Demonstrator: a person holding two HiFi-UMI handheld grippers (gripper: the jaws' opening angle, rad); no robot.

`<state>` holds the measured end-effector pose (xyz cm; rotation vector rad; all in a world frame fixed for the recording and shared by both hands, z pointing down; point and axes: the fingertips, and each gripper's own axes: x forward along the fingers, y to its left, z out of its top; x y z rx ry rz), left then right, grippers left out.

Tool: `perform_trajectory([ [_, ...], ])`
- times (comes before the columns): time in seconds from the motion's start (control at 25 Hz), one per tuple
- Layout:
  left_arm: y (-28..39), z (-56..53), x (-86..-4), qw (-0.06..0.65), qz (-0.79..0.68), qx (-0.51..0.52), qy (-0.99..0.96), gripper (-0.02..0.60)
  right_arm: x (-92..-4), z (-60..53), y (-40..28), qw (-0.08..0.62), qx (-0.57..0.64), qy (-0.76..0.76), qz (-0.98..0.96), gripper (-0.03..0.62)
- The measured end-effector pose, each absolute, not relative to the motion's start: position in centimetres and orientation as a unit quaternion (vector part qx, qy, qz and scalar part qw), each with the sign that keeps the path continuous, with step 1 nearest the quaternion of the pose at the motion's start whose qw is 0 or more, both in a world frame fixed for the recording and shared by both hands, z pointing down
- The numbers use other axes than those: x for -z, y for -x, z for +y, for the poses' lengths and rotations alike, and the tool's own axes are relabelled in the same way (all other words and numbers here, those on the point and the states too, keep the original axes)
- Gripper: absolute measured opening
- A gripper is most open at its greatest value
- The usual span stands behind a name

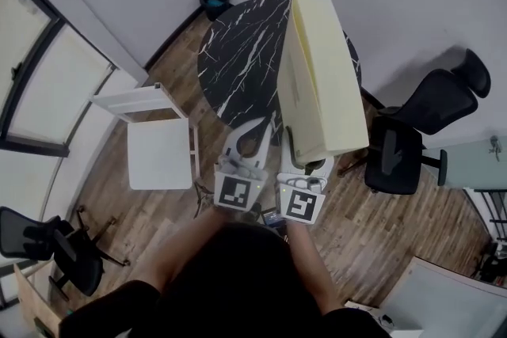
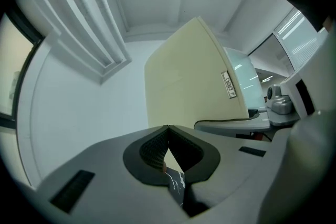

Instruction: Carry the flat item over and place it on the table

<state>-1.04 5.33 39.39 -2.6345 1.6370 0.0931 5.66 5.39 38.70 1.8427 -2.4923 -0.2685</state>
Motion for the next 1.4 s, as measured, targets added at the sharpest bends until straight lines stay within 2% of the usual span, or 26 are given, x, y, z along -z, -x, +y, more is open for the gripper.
perform_trajectory([
  [0.64, 7.4, -3.0, -38.9, -0.006, 0.5, -0.064, 0.864, 0.0, -38.5, -2.2, 0.8, 0.064, 0.098, -0.614, -0.781, 0.27],
  [0.92, 5.9, -6.5, -40.4, -0.02, 0.505, -0.049, 0.862, 0.002, -40.1, -5.9, -0.1, 0.066, 0.075, -0.604, -0.791, 0.27],
  [1.4, 0.8, -15.5, -42.0, -0.018, 0.568, -0.02, 0.823, 0.002, -42.3, -15.7, -5.4, 0.054, 0.054, -0.553, -0.83, 0.27],
])
